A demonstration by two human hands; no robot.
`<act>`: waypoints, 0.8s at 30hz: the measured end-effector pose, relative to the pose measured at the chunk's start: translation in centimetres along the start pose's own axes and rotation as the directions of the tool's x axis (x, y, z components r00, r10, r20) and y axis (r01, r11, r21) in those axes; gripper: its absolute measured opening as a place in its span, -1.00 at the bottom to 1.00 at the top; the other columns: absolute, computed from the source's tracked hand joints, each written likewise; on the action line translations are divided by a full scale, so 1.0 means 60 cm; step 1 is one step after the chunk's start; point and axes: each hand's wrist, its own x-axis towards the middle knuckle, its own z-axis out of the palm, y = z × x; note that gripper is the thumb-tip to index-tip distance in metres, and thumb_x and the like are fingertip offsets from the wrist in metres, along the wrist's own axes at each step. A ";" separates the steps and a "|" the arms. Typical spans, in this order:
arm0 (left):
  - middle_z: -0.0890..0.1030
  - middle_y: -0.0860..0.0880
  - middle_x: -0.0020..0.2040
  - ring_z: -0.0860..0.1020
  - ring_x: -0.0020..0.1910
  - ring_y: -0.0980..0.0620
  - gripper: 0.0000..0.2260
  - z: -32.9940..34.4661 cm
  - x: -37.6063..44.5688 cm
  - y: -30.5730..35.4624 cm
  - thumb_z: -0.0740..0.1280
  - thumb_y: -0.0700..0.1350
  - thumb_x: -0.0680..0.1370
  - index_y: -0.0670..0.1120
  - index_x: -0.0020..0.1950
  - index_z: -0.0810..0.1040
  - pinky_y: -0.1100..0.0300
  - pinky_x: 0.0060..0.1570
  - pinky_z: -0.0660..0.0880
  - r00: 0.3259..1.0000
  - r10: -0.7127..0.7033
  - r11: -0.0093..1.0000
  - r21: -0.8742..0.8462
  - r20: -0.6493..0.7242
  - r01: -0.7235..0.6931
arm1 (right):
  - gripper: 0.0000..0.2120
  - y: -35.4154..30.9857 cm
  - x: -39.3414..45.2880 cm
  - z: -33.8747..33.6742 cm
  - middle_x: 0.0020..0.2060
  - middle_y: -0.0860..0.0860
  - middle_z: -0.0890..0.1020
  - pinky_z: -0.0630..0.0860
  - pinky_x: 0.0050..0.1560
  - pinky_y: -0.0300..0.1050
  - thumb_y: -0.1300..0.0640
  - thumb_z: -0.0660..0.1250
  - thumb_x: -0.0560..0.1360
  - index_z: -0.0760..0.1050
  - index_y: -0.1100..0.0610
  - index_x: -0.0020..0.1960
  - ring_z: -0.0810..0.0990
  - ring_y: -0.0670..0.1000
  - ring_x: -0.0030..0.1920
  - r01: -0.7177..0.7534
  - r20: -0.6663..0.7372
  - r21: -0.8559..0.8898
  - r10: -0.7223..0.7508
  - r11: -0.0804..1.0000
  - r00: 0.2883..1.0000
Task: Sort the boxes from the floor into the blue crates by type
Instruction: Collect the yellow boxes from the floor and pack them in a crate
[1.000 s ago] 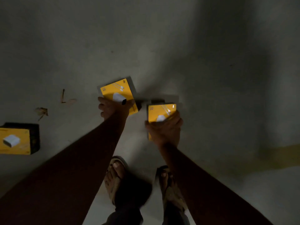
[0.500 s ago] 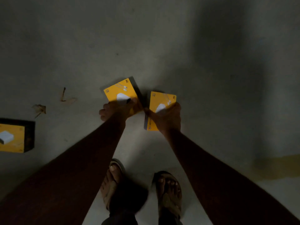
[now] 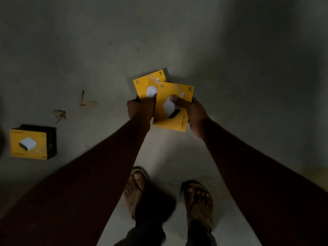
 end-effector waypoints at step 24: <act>0.70 -0.11 0.12 0.66 0.16 -0.11 -0.65 -0.407 -0.788 0.250 0.51 0.03 0.50 -0.09 0.22 0.64 -0.19 0.28 0.51 0.691 0.156 0.930 0.131 0.706 -0.344 | -0.37 -0.278 -0.879 -0.019 0.21 0.10 0.67 0.64 0.08 0.22 -0.07 0.58 0.37 0.50 0.11 0.35 0.68 0.17 0.17 0.190 -0.386 0.166 -0.114 0.968 0.916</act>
